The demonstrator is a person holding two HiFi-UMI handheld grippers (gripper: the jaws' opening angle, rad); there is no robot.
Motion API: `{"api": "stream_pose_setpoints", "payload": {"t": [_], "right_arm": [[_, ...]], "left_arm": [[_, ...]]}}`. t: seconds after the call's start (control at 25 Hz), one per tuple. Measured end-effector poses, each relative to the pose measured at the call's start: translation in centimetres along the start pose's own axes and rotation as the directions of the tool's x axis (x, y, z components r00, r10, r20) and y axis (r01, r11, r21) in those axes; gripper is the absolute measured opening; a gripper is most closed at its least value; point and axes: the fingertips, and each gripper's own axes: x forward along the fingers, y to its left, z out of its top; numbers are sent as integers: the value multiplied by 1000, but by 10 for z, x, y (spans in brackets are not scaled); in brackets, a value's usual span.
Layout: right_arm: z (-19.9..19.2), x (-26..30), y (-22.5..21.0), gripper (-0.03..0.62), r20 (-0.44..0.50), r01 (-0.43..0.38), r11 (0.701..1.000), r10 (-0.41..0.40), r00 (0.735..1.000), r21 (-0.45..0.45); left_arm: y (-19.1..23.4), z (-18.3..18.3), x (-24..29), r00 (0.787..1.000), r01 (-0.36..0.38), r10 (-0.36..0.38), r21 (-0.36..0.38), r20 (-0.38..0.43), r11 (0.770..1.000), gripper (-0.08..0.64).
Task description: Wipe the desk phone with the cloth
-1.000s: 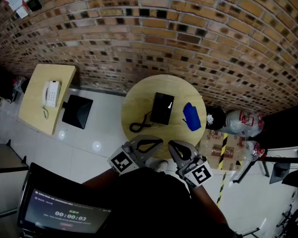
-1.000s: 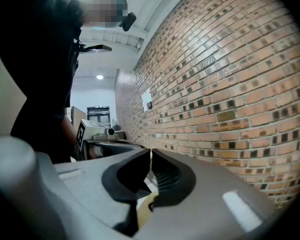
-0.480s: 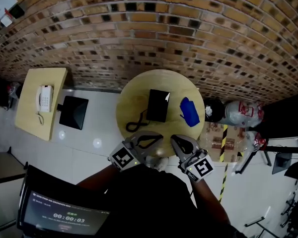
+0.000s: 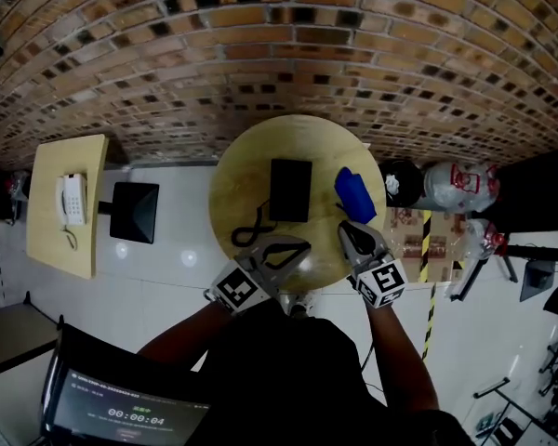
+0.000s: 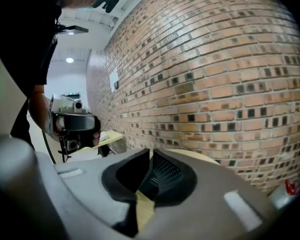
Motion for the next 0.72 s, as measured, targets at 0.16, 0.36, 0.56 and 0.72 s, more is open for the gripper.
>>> {"api": "stream_pose_setpoints", "payload": {"t": [0.16,0.36,0.56,0.72], "right_arm": [[-33,19,-39,44,-68,82,996,-80,994,28],[-79,44,-75,143,-185,143,989,-137,973,19],[-129,67,-110,248,-324,190,982,-176,930,11],[-160,83,-140,261,-414,201,979,-173,894,25]], "left_arm": [[13,-13,8,1000,10,-10,-18,-15,1000,-8],[28,-24,16,999,28,-29,-8,-33,1000,-9],[37,-35,20,998,44,-45,-21,-43,999,-8],[40,-44,20,997,60,-62,-38,-49,997,-8]]}}
